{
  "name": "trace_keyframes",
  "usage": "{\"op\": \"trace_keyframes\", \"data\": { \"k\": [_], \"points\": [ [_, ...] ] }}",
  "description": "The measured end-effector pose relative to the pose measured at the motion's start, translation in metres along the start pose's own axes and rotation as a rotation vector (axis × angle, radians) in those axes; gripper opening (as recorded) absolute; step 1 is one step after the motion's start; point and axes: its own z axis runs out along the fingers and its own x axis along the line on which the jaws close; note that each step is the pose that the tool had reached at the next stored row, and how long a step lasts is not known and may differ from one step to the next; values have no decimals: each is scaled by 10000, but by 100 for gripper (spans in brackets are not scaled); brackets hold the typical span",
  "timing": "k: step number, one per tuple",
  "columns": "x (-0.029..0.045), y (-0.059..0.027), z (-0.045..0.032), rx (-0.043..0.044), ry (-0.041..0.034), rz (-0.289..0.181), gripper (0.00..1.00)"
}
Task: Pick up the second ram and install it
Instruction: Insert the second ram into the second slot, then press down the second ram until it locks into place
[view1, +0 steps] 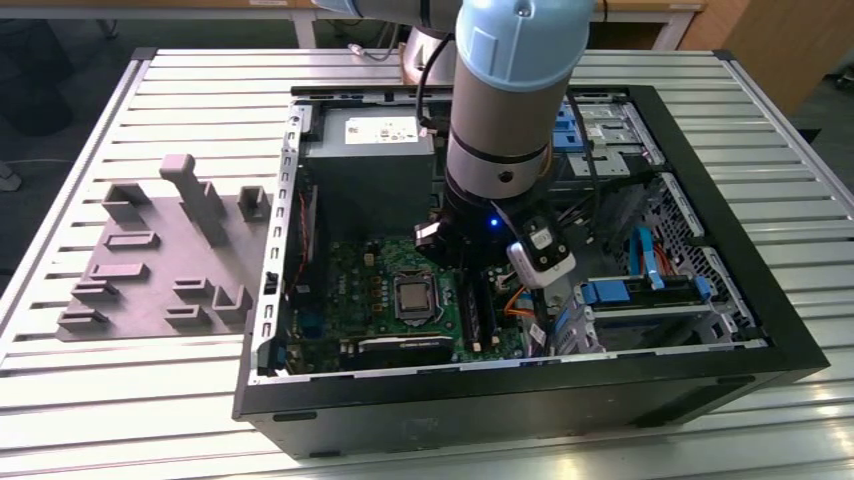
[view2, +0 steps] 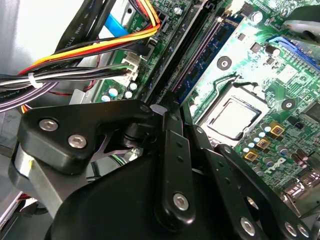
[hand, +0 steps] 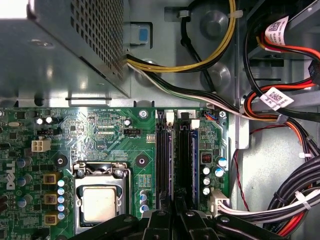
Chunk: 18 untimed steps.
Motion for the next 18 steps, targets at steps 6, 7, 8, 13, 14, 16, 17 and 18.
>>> {"op": "trace_keyframes", "data": {
  "k": [6,7,8,13,14,16,17,18],
  "points": [
    [0,1,-12,-4,-2,0,14],
    [0,2,-13,-7,0,0,14],
    [0,3,-13,-10,0,0,14],
    [0,10,-14,-7,1,0,14],
    [0,14,-13,-9,0,0,14],
    [1,25,-12,-8,0,1,14],
    [1,33,-10,-12,0,1,14],
    [1,38,-8,-9,0,0,14]
  ]
}}
